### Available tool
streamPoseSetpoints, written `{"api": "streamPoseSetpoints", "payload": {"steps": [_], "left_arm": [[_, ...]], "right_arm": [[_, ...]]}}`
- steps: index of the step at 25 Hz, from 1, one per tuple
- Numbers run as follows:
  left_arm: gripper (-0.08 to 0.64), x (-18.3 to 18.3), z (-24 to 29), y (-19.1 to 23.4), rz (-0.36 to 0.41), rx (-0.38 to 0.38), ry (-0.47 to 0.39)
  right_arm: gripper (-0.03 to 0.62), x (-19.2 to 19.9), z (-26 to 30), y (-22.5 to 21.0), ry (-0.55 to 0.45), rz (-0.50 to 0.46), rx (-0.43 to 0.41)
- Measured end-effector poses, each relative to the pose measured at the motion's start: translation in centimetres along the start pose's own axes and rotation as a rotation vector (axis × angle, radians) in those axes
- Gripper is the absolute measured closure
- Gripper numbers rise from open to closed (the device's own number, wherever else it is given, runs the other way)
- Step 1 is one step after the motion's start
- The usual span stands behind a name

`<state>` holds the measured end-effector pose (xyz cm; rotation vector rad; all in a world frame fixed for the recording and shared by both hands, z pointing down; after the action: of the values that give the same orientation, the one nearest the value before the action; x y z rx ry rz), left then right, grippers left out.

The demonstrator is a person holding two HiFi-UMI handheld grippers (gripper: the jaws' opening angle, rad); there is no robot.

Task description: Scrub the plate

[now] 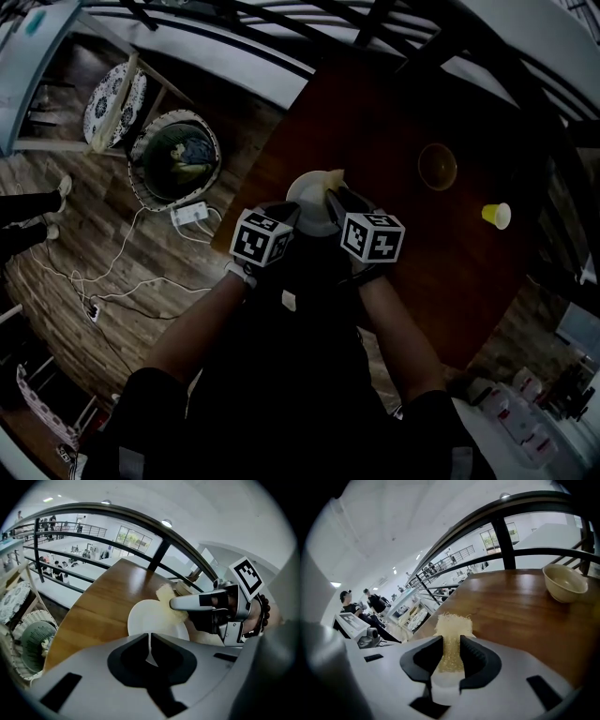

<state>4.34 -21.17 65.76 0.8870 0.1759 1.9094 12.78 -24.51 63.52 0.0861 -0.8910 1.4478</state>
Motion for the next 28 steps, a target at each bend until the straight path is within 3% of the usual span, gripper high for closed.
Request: {"api": "streamPoseSetpoints", "payload": {"steps": [7, 10, 14, 18, 24, 28], "left_arm": [[0.534, 0.0, 0.2, 0.1, -0.001, -0.025, -0.016], [0.533, -1.1, -1.1, -0.2, -0.028, -0.040, -0.084], [0.532, -1.1, -3.2, 0.4, -0.105, -0.056, -0.143], [0.532, 0.7, -3.9, 0.9, -0.171, -0.060, -0.135], [0.534, 2.1, -4.6, 1.8, -0.190, -0.069, -0.141], [0.533, 3.0, -4.6, 2.0, -0.206, -0.074, -0.141]], "right_arm": [[0.466, -0.3, -2.9, -3.1, -0.046, 0.028, 0.069], [0.466, -0.9, -3.7, -3.0, -0.067, 0.019, 0.077], [0.466, -0.5, -3.1, -0.4, -0.058, -0.009, 0.026], [0.466, 1.0, -1.1, 3.6, 0.002, -0.062, -0.055], [0.465, 2.4, 2.4, 8.7, 0.089, -0.182, -0.139], [0.466, 3.6, 3.3, 9.4, 0.131, -0.165, -0.162]]}}
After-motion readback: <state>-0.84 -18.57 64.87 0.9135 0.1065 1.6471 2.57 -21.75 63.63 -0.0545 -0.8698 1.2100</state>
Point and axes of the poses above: the fingertips, and each gripper's own axes: z forward along the fingers, y to its left, x out of its underside, the point moved 1 cm from there along -z, backward along the fingers, and after that the axes turned 2 degrees about -z, right-handed, at the moved point
